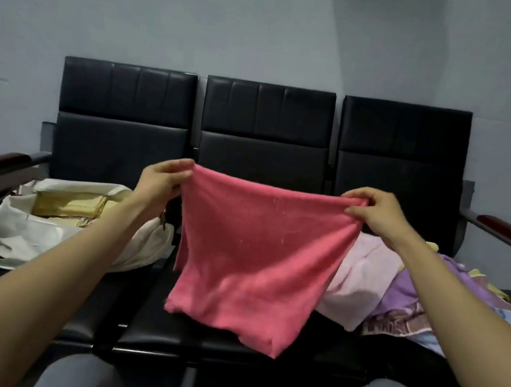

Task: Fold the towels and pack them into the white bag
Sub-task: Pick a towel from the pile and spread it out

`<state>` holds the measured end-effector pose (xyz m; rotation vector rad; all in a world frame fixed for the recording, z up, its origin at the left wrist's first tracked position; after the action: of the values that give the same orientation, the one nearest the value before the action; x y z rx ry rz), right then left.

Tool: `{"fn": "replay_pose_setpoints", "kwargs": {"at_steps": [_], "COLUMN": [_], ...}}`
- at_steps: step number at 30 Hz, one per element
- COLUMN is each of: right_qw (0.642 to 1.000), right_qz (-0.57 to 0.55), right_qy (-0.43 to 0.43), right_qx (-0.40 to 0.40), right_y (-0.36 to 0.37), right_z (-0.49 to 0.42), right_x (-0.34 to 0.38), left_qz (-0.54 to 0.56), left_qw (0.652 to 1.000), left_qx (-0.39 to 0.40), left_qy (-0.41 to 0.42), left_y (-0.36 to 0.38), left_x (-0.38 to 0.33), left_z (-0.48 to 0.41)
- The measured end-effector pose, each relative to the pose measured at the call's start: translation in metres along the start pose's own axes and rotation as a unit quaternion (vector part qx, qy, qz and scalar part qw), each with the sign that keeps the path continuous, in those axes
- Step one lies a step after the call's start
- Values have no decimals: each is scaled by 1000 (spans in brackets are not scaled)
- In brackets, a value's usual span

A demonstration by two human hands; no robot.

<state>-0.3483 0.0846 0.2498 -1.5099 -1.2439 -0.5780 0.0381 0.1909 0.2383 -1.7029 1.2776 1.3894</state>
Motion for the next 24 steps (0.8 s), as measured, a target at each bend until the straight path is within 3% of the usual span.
{"fn": "replay_pose_setpoints", "kwargs": {"at_steps": [4, 12, 17, 20, 22, 24], "right_qw": [995, 967, 968, 983, 992, 995], "right_qz": [-94, -250, -235, -147, -76, -79], "right_qy": [-29, -43, -66, -64, -46, -7], "right_qx": [-19, -9, -65, -88, -88, -54], "right_y": [-22, -36, -36, -33, -30, -25], "right_z": [-9, 2, 7, 7, 7, 7], "right_x": [44, 84, 70, 57, 50, 45], "left_qz": [-104, -285, -284, -348, -351, -314], "left_qw": [993, 951, 954, 935, 934, 947], "left_qx": [35, 106, 85, 67, 56, 52], "left_qy": [46, 56, 38, 27, 32, 36], "left_y": [5, 4, -1, -2, -2, -2], "left_x": [-51, -112, -112, -100, -94, -91], "left_z": [-5, -5, -5, -4, -4, -2]}}
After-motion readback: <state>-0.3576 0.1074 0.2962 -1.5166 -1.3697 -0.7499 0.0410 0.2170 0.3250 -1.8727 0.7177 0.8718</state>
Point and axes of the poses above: each hand's wrist, its own z-axis away from the middle knuckle, its own y-axis out of the palm, x = y × z, the point moved 5 cm from there along -z, towards the middle knuckle, and after that the axes turned 5 degrees about x, right-handed, at the moved point
